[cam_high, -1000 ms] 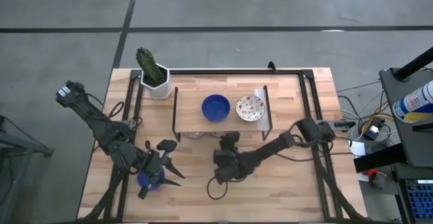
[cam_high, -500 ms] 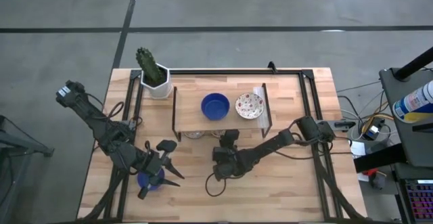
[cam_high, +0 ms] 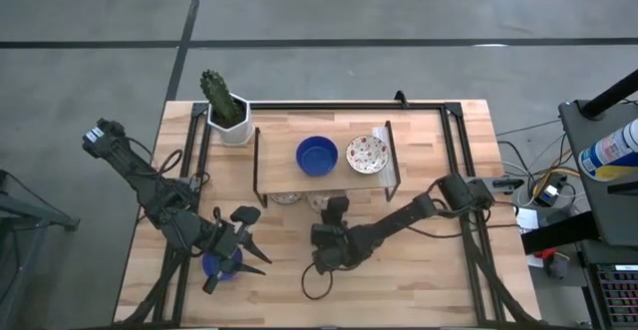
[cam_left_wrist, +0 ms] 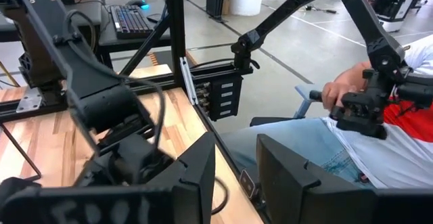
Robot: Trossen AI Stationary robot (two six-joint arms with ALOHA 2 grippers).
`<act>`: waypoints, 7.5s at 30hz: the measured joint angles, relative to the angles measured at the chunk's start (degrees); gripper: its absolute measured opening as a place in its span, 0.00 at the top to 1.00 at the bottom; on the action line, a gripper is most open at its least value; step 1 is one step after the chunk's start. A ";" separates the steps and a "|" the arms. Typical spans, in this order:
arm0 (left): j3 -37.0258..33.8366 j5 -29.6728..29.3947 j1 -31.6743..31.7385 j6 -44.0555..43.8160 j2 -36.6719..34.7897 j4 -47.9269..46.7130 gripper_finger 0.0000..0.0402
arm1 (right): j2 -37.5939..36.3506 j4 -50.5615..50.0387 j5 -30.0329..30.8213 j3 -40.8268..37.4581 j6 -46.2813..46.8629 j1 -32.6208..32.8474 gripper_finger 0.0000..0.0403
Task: Pick & Place Mini bowls
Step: Stack the right red and white bowl on the red and white bowl on the shelf
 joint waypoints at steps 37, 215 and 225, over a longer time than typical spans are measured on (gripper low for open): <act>0.00 -0.01 0.00 -0.59 0.00 0.08 0.74 | 0.02 -54.94 -25.27 42.22 21.78 11.79 0.97; -0.85 -0.03 0.00 -2.34 0.00 4.36 0.74 | -25.36 -38.97 -16.31 10.22 15.25 -11.13 0.74; -0.85 -0.03 0.01 -2.54 0.00 3.55 0.74 | -25.40 -39.20 -16.11 12.99 13.63 -9.22 0.68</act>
